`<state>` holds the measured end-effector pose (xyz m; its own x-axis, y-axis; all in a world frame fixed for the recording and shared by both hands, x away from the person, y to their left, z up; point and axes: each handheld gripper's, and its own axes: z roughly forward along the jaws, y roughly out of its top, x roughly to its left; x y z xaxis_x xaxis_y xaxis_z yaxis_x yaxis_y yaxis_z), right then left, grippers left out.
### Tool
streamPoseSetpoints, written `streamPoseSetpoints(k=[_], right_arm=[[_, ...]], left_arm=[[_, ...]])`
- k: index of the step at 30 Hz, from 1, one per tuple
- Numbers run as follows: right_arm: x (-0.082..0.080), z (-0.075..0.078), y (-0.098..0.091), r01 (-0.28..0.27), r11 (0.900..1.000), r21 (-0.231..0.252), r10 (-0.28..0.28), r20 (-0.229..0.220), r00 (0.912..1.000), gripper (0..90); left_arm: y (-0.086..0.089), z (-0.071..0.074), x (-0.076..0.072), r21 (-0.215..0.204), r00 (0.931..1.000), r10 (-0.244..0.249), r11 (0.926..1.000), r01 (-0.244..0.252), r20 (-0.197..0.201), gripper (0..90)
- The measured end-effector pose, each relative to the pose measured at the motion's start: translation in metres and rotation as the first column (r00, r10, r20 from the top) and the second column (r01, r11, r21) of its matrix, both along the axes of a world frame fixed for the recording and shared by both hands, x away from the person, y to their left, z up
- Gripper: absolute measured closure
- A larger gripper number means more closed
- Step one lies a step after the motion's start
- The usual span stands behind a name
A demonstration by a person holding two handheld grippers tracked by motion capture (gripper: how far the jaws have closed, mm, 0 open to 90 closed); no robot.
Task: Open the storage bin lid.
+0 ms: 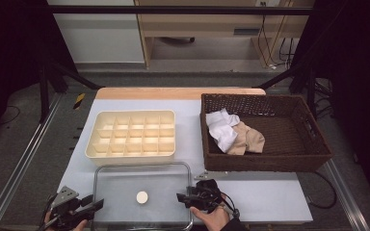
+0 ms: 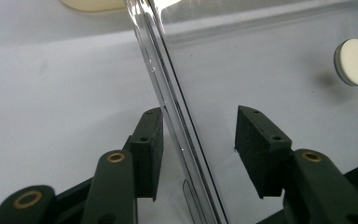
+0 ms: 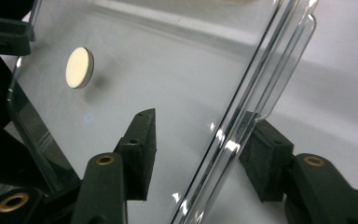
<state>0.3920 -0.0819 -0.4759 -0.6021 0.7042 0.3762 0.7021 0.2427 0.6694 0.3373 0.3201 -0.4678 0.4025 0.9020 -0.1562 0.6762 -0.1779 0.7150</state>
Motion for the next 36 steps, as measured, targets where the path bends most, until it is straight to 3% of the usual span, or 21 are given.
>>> streamPoseSetpoints(k=[6,8,9,10,13,19,22,25,30,36], right_arm=[[0.0,-0.001,0.003,-0.001,0.9997,-0.026,0.001,0.015,0.9999,45.1],[0.0,-0.002,0.004,-0.001,0.9992,-0.04,0.002,0.021,0.9998,43.6],[0.0,-0.002,0.005,0.0,0.9991,-0.043,0.001,0.026,0.9997,42.2],[0.001,-0.002,0.005,0.004,0.9986,-0.052,-0.002,0.03,0.9996,40.1],[0.003,-0.002,0.004,0.011,0.9993,-0.035,-0.011,0.008,0.9999,39.9],[0.002,-0.002,0.004,0.017,0.9974,-0.07,-0.014,0.043,0.999,38.5],[0.001,-0.001,0.003,0.024,0.9929,-0.117,-0.017,0.066,0.9977,37.5],[-0.001,0.002,0.0,0.024,0.9957,-0.089,-0.012,0.131,0.9913,37.8],[-0.001,0.006,-0.004,0.034,0.9963,-0.078,-0.021,0.163,0.9864,36.9],[0.001,0.012,-0.01,0.041,0.9973,-0.061,-0.027,0.21,0.9774,37.5]], left_arm=[[-0.002,-0.001,0.003,0.008,0.9999,-0.004,1.0,0.004,-0.013,48.0],[-0.004,-0.002,0.003,0.043,1.0,0.002,0.9991,-0.003,0.005,46.9],[-0.006,-0.002,0.004,0.079,0.9999,-0.001,0.9969,0.0,0.015,49.8],[-0.008,-0.003,0.005,0.102,0.9999,-0.01,0.9947,0.009,0.006,51.8],[-0.011,-0.004,0.007,0.115,0.9999,-0.015,0.9933,0.014,0.007,49.7],[-0.01,-0.004,0.009,0.117,0.9999,-0.006,0.9931,0.005,0.011,49.4],[-0.008,-0.003,0.01,0.103,0.9996,0.006,0.9946,-0.008,0.027,47.3],[-0.007,-0.002,0.013,0.083,0.9989,0.012,0.9964,-0.015,0.045,45.0],[-0.003,0.002,0.017,0.084,0.9946,0.022,0.996,-0.031,0.101,46.9],[-0.002,0.004,0.017,0.087,0.9836,0.025,0.9953,-0.041,0.179,50.8]])
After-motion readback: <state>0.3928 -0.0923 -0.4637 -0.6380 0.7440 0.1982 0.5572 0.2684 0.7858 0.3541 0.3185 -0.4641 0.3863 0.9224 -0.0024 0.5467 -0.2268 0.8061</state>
